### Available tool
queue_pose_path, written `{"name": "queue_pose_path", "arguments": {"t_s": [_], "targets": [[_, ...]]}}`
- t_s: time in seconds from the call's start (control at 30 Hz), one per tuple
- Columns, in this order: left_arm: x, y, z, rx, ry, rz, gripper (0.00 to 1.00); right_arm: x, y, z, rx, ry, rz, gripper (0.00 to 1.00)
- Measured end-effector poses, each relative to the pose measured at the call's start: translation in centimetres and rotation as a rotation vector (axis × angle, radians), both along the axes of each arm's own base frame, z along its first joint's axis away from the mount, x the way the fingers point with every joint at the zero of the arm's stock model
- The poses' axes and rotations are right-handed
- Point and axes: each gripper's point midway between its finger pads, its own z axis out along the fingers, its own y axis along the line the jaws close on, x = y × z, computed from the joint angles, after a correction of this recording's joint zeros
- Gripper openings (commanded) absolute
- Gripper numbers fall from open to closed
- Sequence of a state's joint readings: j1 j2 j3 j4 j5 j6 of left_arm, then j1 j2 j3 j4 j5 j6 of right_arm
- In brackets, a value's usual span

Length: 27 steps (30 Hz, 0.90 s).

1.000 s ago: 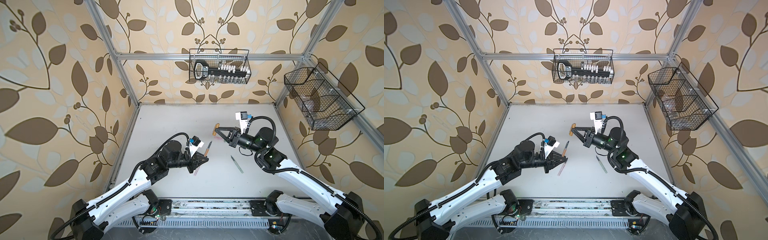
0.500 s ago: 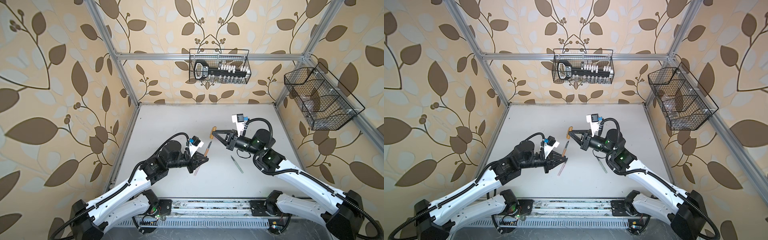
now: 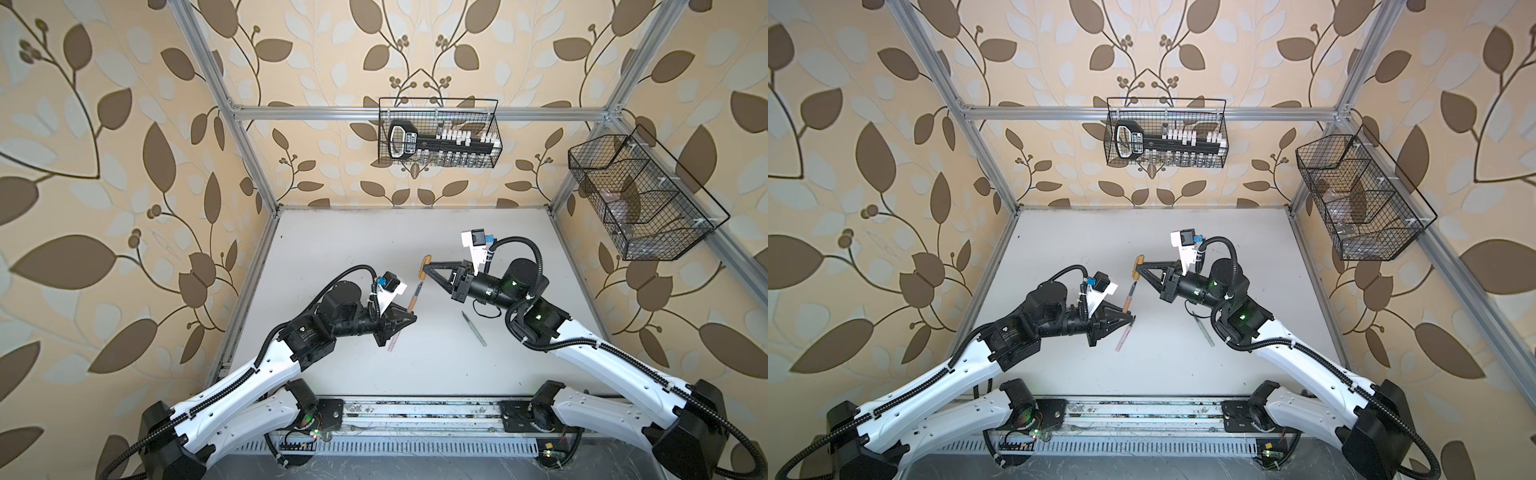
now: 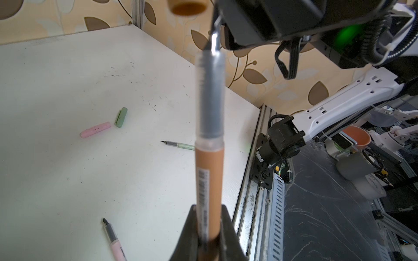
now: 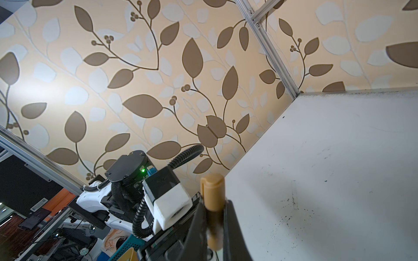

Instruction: Insert the pens into the pen caps

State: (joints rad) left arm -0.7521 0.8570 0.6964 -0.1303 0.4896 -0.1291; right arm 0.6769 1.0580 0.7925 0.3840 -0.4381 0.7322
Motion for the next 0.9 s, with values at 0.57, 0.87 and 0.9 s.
{"name": "queue_pose_path", "arguments": {"t_s": [0.57,0.87,0.9], "targets": [[0.1,0.1,0.0,0.003,-0.005,0.006,0.00,-0.3,0.2,-1.2,-0.042,0.023,0.009,0.00],[0.1,0.1,0.4,-0.007,-0.018,0.008,0.00,-0.6,-0.7,0.1,-0.033,-0.018,-0.015,0.00],[0.1,0.1,0.4,-0.008,-0.018,0.008,0.00,-0.6,-0.7,0.3,-0.031,-0.024,-0.017,0.00]]}}
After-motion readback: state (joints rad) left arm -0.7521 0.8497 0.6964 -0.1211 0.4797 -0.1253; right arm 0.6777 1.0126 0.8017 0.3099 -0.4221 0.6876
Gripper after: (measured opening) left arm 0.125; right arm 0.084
